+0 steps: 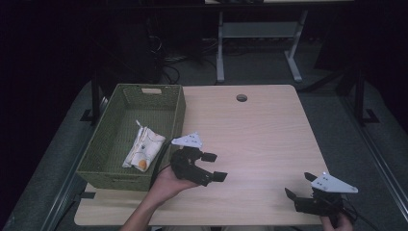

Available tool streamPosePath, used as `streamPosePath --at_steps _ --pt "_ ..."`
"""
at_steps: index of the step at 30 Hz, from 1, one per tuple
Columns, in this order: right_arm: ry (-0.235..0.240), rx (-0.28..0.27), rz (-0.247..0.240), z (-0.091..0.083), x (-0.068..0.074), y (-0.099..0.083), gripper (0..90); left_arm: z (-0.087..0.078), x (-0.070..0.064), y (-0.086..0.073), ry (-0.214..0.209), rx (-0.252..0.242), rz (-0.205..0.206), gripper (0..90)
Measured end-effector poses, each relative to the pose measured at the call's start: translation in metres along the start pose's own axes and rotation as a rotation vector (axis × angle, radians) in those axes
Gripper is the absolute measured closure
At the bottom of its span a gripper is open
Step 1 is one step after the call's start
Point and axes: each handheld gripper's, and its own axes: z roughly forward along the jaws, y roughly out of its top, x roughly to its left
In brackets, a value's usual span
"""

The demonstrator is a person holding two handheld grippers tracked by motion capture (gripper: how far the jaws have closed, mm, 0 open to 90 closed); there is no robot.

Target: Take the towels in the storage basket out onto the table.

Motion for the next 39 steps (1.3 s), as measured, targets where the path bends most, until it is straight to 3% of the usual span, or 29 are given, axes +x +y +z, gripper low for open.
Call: streamPosePath --at_steps 19,32,39 --pt "0.01 0.006 -0.009 0.001 0.001 0.0 13.9 -0.031 0.018 0.017 -0.008 0.041 0.016 20.0" --pt "0.015 0.004 -0.008 0.001 0.0 0.0 13.8 -0.062 0.043 0.021 0.034 0.075 -0.027 20.2" --pt "0.017 0.001 -0.011 0.0 0.0 0.0 13.9 -0.086 0.059 0.02 0.066 0.055 -0.061 20.3"
